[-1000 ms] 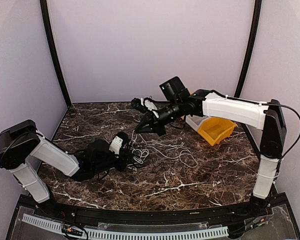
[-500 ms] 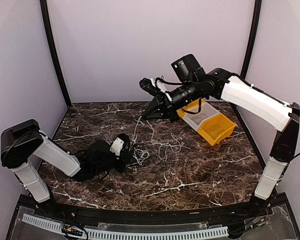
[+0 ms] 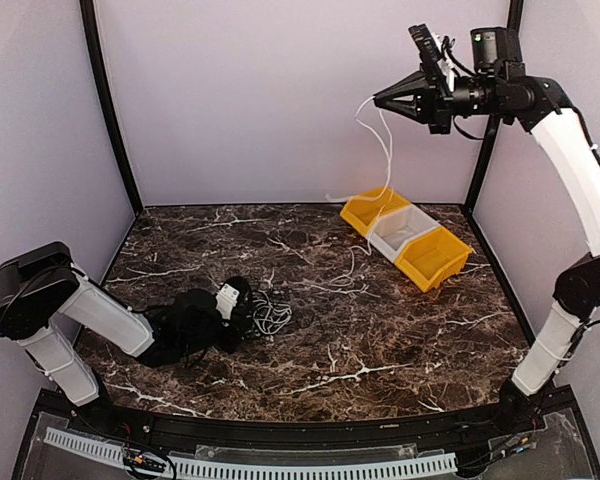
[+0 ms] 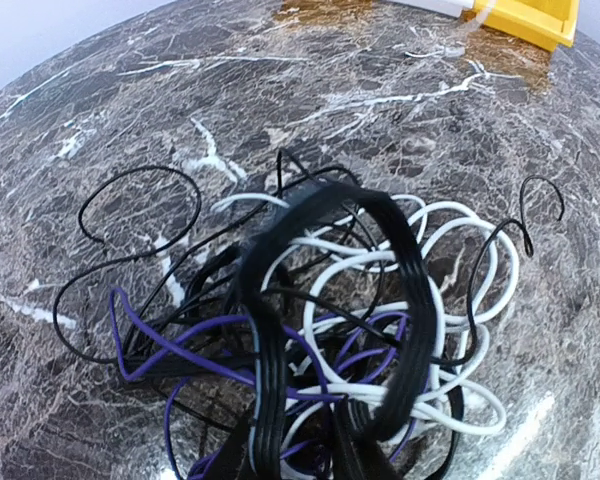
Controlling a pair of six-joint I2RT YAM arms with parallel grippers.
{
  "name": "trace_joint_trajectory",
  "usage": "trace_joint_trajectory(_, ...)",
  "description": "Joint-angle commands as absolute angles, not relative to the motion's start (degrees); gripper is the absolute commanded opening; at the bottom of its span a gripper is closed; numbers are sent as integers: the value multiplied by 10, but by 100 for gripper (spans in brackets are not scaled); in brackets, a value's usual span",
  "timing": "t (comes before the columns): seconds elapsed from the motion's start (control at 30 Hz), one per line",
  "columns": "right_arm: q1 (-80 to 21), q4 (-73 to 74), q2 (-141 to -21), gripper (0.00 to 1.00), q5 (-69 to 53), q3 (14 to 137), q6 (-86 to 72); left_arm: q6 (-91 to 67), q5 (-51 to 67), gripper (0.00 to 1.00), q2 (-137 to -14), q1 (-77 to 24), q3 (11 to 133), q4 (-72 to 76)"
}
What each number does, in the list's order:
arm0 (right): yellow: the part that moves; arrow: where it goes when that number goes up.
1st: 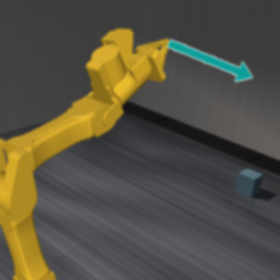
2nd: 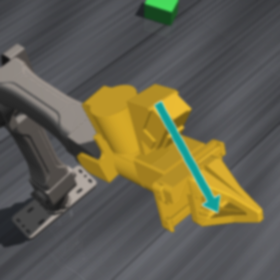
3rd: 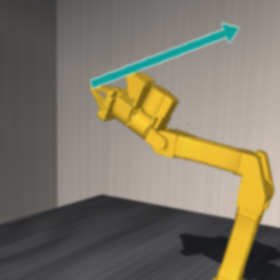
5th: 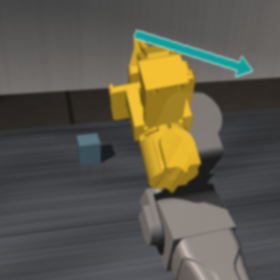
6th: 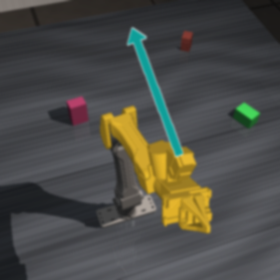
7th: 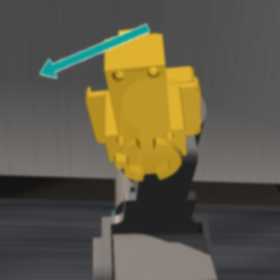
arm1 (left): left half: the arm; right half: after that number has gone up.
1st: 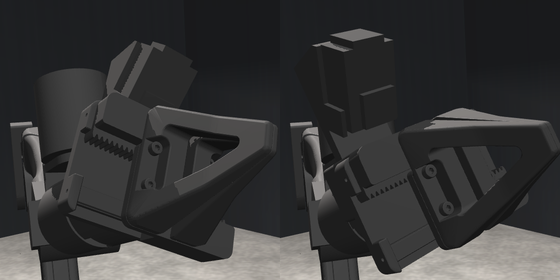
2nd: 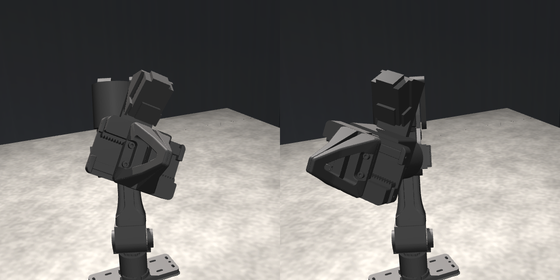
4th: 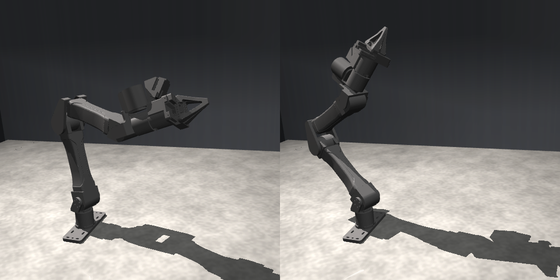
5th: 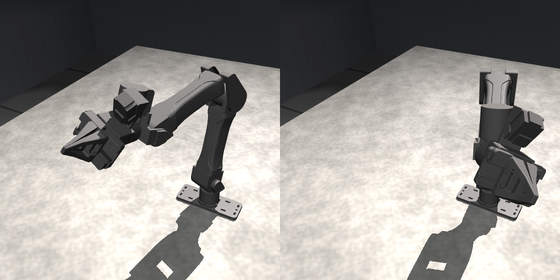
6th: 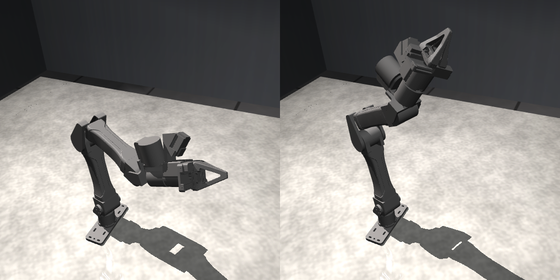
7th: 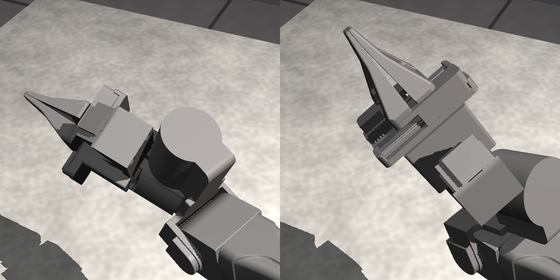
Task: Untangle the cables
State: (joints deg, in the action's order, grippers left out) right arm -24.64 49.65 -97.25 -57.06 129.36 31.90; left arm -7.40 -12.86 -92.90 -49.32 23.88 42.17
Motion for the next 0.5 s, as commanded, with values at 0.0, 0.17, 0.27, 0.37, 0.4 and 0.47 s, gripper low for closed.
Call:
trace_joint_trajectory(0.0, -256, 508, -943, 0, -633, 1303, 317, -85, -154, 26, -920, -490, 227, 376)
trace_joint_trajectory(0.17, -256, 492, -922, 0, -634, 1266, 308, -91, -158, 27, -903, -489, 226, 369)
trace_joint_trajectory(0.27, -256, 482, -904, 0, -626, 1226, 306, -94, -156, 34, -869, -489, 231, 344)
trace_joint_trajectory(0.37, -256, 466, -877, 0, -600, 1159, 313, -101, -161, 42, -829, -490, 242, 310)
trace_joint_trajectory(0.4, -256, 462, -869, 0, -588, 1137, 317, -106, -163, 47, -807, -490, 244, 294)
trace_joint_trajectory(0.47, -256, 458, -854, 0, -569, 1095, 326, -112, -168, 55, -776, -489, 248, 275)
